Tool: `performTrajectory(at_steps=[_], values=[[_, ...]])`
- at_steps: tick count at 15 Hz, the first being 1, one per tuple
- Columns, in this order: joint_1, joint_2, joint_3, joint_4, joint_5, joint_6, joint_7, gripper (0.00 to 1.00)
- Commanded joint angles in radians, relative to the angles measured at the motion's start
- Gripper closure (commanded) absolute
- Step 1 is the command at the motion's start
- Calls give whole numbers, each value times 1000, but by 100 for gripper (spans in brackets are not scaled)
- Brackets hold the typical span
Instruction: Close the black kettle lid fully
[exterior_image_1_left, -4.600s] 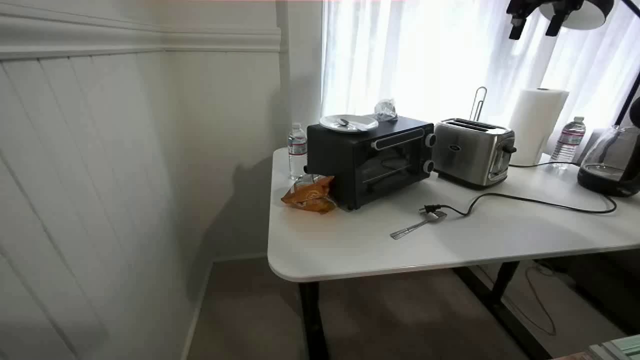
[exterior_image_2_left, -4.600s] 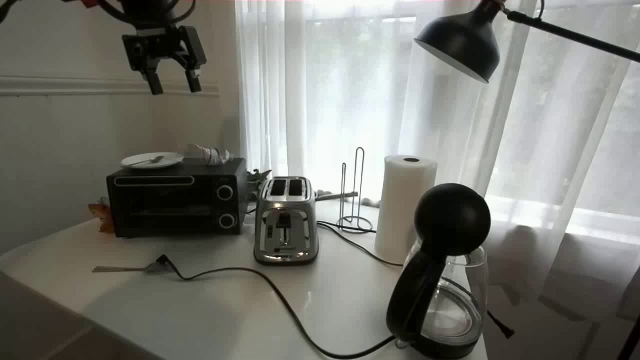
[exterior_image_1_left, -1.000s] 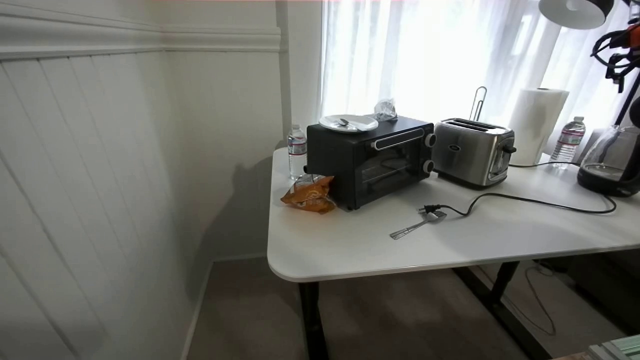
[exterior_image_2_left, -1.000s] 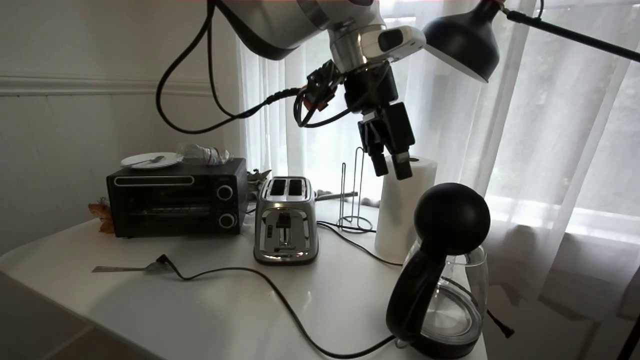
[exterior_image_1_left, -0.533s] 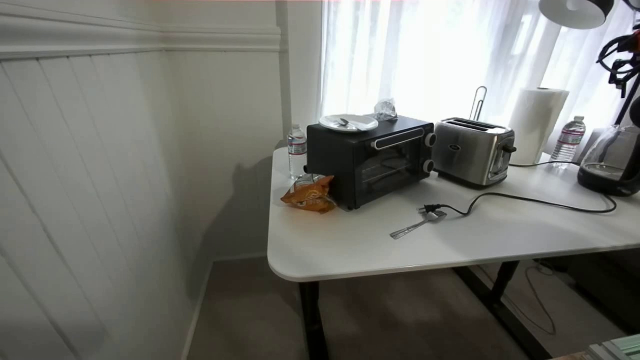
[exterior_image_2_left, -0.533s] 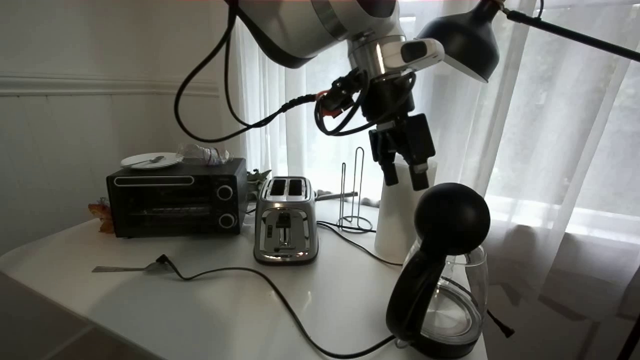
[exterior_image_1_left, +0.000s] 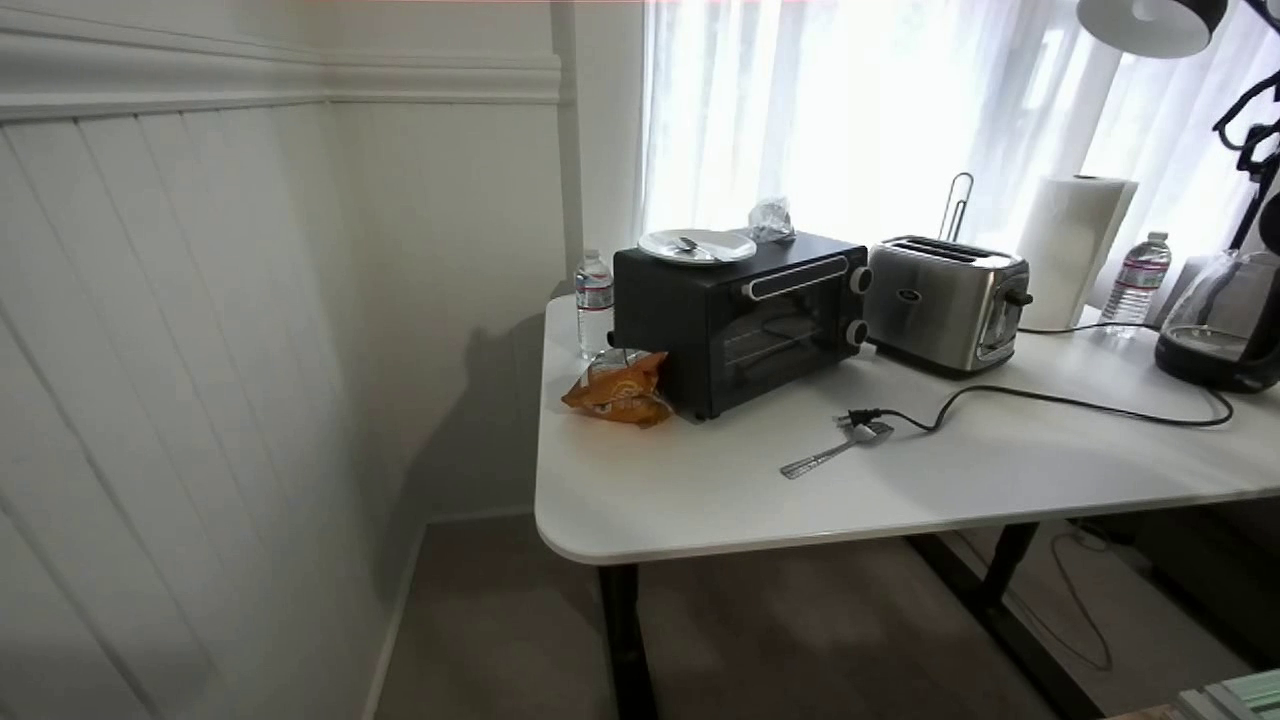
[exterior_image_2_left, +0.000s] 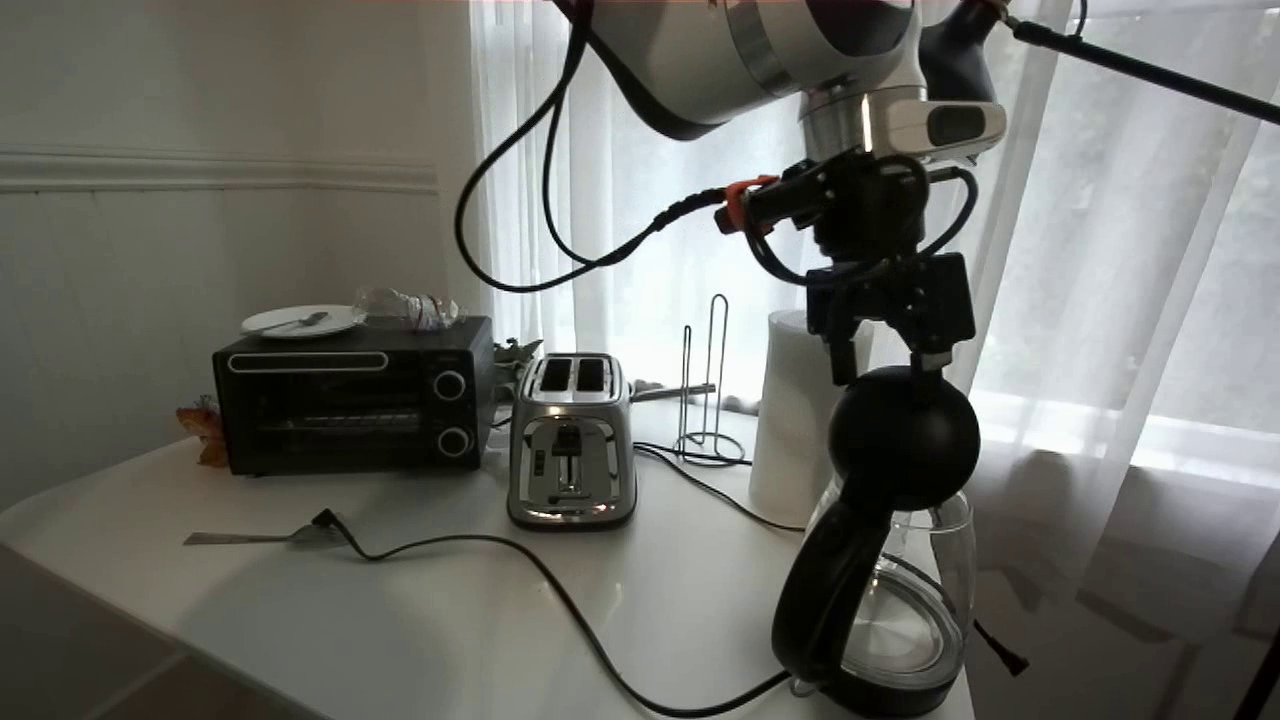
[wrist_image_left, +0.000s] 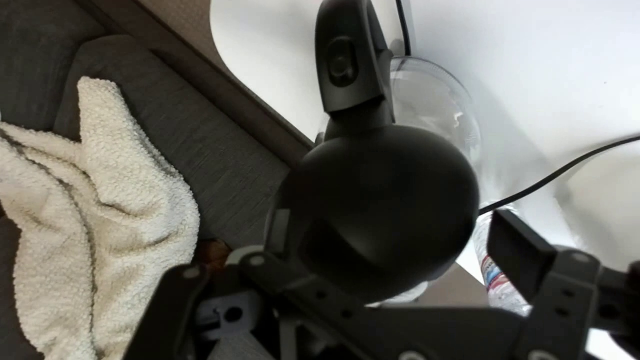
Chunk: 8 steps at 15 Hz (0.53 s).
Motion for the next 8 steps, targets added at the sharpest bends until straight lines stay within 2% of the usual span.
performTrajectory(at_steps=[1,3,8], values=[[-22,71,-23,108,43,-56,-108,0],[-30,95,-26,139,56,-91,-168,0],[-54,140,-14,229,174,-220,-292,0]])
